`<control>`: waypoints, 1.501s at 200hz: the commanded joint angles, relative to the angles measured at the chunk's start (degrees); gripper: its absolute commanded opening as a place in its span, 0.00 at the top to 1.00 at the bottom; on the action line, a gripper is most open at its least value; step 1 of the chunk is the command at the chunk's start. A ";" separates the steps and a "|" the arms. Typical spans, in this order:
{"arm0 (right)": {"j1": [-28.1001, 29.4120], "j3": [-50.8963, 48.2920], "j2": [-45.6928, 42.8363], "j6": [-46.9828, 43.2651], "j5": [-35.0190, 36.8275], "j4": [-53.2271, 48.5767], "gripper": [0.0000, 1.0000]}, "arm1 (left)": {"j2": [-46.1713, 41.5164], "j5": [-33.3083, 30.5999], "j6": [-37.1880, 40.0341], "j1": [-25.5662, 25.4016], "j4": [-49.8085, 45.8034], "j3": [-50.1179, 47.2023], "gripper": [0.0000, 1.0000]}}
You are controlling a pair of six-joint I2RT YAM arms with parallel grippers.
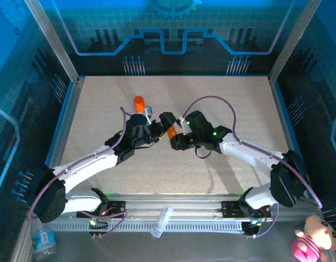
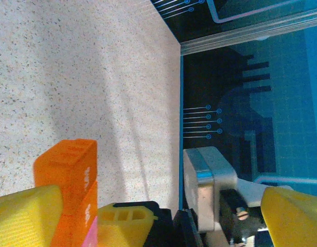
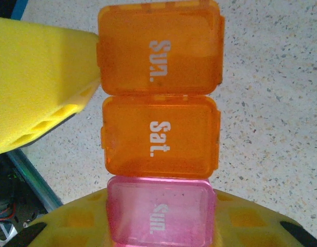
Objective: Sort the pills into containers
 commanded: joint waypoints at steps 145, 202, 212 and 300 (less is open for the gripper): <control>0.97 -1.84 1.56 -0.49 1.50 1.55 0.74 | -7.00 -9.80 1.14 -2.12 -5.43 2.78 0.01; -0.76 -4.29 4.49 -8.80 1.79 0.08 0.71 | -13.79 -11.02 6.51 7.18 -14.18 -4.43 0.01; -0.68 -3.14 6.46 -12.36 1.98 -0.80 0.70 | -13.99 -10.01 7.52 8.64 -14.81 -5.44 0.01; 2.87 4.69 22.01 -25.14 7.54 -5.76 0.61 | -14.47 -6.75 10.84 10.68 -16.02 -9.07 0.01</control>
